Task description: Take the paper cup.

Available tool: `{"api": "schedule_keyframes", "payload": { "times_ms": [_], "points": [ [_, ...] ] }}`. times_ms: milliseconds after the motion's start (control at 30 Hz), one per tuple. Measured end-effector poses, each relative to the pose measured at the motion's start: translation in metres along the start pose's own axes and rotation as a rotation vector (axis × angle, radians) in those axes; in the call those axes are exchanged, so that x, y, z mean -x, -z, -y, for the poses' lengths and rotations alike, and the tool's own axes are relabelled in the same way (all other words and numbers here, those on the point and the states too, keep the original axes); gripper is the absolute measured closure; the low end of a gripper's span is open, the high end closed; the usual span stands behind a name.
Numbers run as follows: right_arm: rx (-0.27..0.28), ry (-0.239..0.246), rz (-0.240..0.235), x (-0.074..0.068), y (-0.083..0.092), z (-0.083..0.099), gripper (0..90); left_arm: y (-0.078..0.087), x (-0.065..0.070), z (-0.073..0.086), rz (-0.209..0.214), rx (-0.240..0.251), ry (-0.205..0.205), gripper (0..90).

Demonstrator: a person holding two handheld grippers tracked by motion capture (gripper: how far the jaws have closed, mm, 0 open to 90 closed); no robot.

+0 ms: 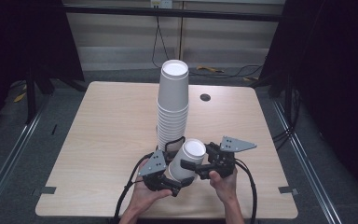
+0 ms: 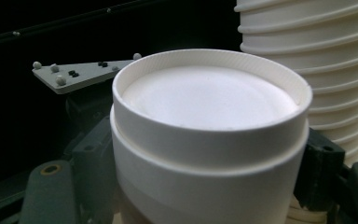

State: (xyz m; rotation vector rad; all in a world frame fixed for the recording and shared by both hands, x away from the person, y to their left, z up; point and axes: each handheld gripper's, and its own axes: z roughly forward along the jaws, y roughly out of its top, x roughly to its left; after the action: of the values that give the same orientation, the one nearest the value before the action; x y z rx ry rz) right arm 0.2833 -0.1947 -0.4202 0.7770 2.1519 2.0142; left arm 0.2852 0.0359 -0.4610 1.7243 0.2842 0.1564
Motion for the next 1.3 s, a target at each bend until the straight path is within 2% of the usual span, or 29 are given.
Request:
{"api": "schedule_keyframes", "payload": {
  "times_ms": [100,300,467,567,600,733,833,1067,1200,1300],
  "points": [
    [0.002,-0.001,-0.007,-0.001,-0.003,0.0,23.3,-0.003,-0.001,0.001,0.004,0.001,0.013,9.2],
    [-0.003,0.001,-0.015,0.0,-0.008,-0.003,23.2,0.0,-0.003,0.002,-0.011,0.014,0.013,10.1],
    [0.005,-0.001,-0.017,0.0,-0.008,-0.003,21.5,0.003,-0.003,0.001,-0.005,0.011,0.002,12.6],
    [-0.013,-0.001,-0.014,-0.001,-0.009,-0.003,19.6,0.002,-0.003,0.002,0.005,0.008,0.005,13.7],
    [-0.017,0.0,-0.015,0.0,-0.009,-0.003,17.4,0.003,-0.004,0.001,0.022,0.001,0.012,13.9],
    [-0.016,-0.007,-0.003,0.001,-0.008,-0.002,13.6,0.004,-0.005,0.001,0.018,-0.01,0.006,14.1],
    [-0.002,-0.013,-0.001,0.002,-0.005,-0.002,13.6,0.007,-0.007,0.002,0.004,-0.029,0.004,14.1],
    [-0.015,-0.023,0.006,0.005,0.003,0.003,13.5,0.017,-0.013,0.002,-0.029,-0.051,0.015,14.3],
    [-0.026,-0.028,0.028,0.007,0.01,0.006,13.5,0.023,-0.016,0.002,-0.036,-0.074,0.015,14.4],
    [-0.064,-0.014,0.058,0.007,0.013,0.007,13.6,0.026,-0.018,0.001,-0.041,-0.106,0.0,14.4]
  ]
}}
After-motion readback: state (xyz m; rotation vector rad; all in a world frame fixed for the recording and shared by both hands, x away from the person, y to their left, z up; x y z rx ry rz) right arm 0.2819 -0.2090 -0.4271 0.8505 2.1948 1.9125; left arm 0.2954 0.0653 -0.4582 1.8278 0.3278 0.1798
